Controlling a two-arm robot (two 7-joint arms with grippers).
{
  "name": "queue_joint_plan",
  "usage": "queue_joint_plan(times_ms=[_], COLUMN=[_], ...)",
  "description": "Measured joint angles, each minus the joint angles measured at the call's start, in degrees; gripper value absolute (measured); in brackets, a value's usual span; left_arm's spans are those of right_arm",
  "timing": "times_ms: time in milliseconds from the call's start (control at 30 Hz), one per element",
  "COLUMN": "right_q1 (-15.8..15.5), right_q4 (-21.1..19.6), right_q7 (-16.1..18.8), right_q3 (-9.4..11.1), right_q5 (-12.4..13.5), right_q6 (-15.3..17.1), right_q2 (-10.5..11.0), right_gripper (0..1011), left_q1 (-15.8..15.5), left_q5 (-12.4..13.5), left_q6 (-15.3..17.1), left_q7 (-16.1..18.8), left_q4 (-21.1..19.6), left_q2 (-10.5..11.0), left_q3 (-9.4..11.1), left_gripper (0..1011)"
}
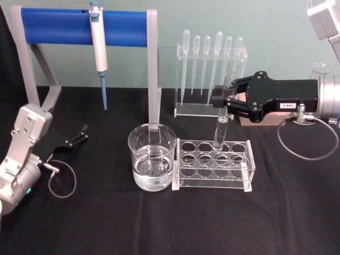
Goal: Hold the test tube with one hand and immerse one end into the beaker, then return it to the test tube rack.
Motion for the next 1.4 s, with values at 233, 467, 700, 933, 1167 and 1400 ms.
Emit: queue_joint_plan(times_ms=[233, 467, 700, 933, 1167, 1400], right_q1=[0.0, 0.0, 0.0, 0.0, 0.0, 1.71], right_q4=[0.0, 0.0, 0.0, 0.0, 0.0, 0.57], right_q7=[0.0, 0.0, 0.0, 0.0, 0.0, 0.17], right_q3=[0.0, 0.0, 0.0, 0.0, 0.0, -1.22], right_q5=[0.0, 0.0, 0.0, 0.0, 0.0, -0.16], right_q6=[0.0, 0.0, 0.0, 0.0, 0.0, 0.01], right_q2=[0.0, 0.0, 0.0, 0.0, 0.0, -0.43], right_gripper=[237, 238, 238, 237, 237, 238], left_q1=[0.0, 0.0, 0.01, 0.0, 0.0, 0.01], left_q5=[0.0, 0.0, 0.0, 0.0, 0.0, 0.0], left_q6=[0.0, 0.0, 0.0, 0.0, 0.0, 0.0], left_q7=[0.0, 0.0, 0.0, 0.0, 0.0, 0.0], left_q4=[0.0, 0.0, 0.0, 0.0, 0.0, 0.0], left_q2=[0.0, 0.0, 0.0, 0.0, 0.0, 0.0], left_q3=[0.0, 0.0, 0.0, 0.0, 0.0, 0.0], left_gripper=[1000, 1000, 1000, 1000, 1000, 1000])
